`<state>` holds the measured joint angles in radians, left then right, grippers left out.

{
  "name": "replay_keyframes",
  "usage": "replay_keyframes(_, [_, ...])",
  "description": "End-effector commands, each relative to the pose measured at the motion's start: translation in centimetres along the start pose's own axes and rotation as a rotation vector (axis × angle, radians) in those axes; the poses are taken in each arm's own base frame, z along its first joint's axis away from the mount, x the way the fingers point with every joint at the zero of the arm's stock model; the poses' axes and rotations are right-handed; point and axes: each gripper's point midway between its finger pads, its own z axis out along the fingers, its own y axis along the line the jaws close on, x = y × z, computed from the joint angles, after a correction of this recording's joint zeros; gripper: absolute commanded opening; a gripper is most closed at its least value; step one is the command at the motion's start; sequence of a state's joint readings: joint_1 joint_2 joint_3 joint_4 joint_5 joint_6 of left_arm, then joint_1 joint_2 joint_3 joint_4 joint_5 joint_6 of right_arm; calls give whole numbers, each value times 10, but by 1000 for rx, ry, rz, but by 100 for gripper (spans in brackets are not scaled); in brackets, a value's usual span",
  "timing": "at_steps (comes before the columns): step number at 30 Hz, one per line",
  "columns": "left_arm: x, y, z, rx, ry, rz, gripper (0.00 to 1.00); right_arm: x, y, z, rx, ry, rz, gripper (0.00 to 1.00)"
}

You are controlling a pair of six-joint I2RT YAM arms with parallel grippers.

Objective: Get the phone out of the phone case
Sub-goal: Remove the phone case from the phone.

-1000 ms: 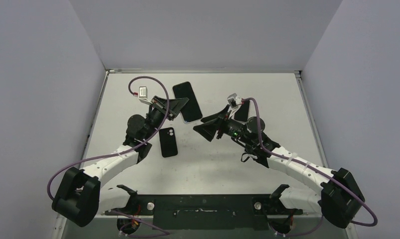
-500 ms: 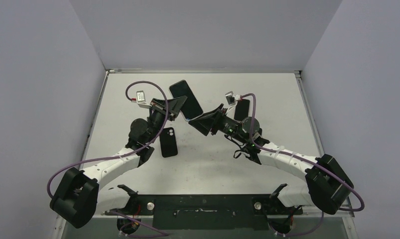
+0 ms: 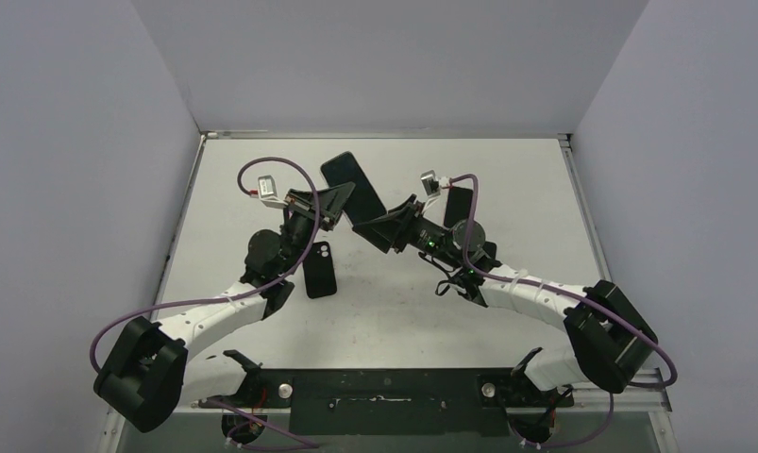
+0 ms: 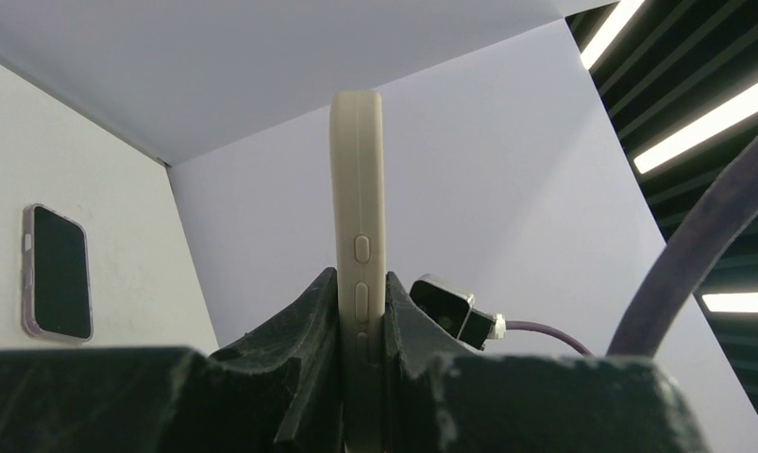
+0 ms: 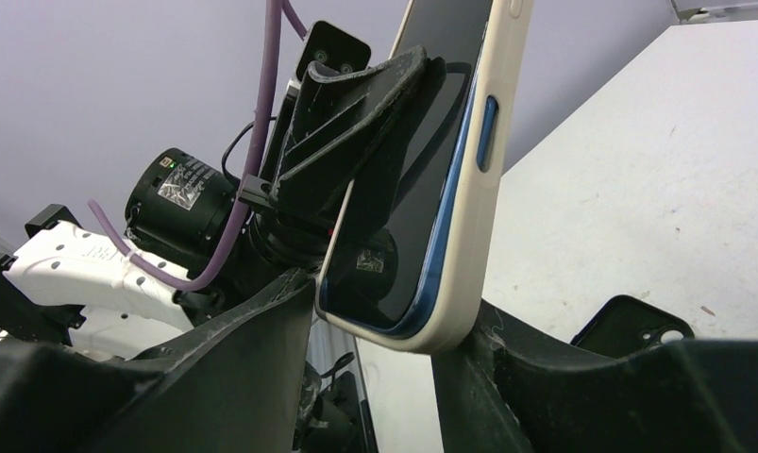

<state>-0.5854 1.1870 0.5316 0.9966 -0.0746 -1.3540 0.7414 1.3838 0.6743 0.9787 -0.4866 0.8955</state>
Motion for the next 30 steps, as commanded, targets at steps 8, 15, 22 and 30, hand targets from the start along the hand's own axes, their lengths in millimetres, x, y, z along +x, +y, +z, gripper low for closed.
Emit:
replay_keyframes(8, [4,-40,-3,109,32,-80,0,-17,20,11,-95,-35,-160,22])
replay_keyframes(15, [23,-34,-4,38,177,-136,0,0,-4,5,-34,87,-383,3])
replay_keyframes(22, [26,-31,-8,2,232,-167,0,7,-22,0,10,190,-560,3])
replay_keyframes(30, [23,-29,-11,-15,241,-152,0,7,-30,-5,40,253,-680,6])
